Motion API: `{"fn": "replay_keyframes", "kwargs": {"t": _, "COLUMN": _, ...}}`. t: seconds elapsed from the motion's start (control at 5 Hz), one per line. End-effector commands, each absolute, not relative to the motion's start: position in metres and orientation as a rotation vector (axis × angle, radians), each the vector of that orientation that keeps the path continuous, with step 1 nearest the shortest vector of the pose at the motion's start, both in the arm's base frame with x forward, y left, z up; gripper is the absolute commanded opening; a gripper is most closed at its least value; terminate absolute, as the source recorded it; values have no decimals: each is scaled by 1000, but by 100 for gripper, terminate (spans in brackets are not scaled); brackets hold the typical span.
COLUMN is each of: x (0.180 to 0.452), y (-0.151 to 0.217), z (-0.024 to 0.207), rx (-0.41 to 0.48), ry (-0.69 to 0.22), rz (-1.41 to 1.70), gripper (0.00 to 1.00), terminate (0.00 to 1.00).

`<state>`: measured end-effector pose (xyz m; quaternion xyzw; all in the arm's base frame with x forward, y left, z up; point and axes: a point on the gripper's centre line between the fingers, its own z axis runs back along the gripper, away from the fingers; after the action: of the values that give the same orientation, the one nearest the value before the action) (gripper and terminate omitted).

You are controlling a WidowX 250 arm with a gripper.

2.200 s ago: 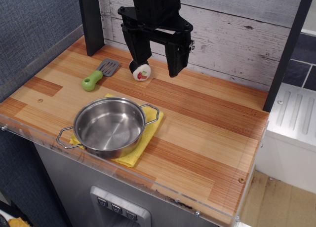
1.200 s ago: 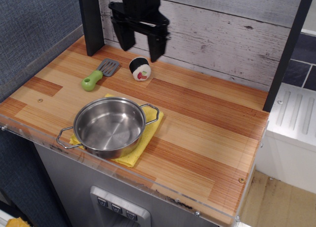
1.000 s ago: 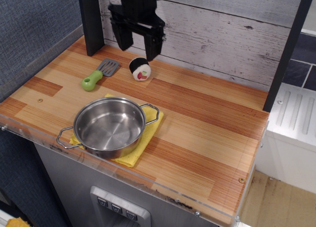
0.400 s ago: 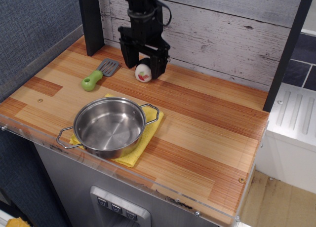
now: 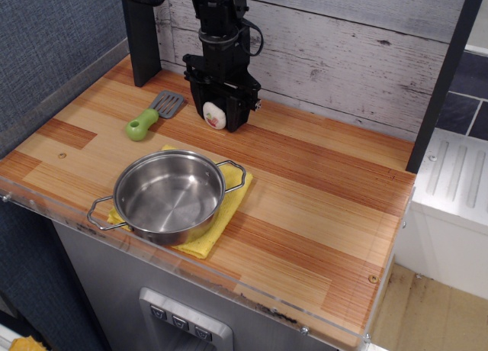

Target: Put the sushi on the right side of the pan

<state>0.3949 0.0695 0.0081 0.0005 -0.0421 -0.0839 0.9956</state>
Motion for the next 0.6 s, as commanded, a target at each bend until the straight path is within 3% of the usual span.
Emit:
{"fn": "replay_keyframes", "kwargs": {"t": 0.0, "x": 383, "y": 53, "z": 78, "rx": -18, "ry": -251, "rz": -141, "gripper": 0, "terminate": 0}}
{"fn": "replay_keyframes", "kwargs": {"t": 0.2, "x": 355, "y": 6, "z": 122, "rx": -40, "ry": -365, "rz": -194, "gripper": 0, "terminate": 0}}
{"fn": "replay_keyframes", "kwargs": {"t": 0.4, "x": 318, "y": -39, "z": 129, "rx": -90, "ry": -379, "rz": -275, "gripper": 0, "terminate": 0}}
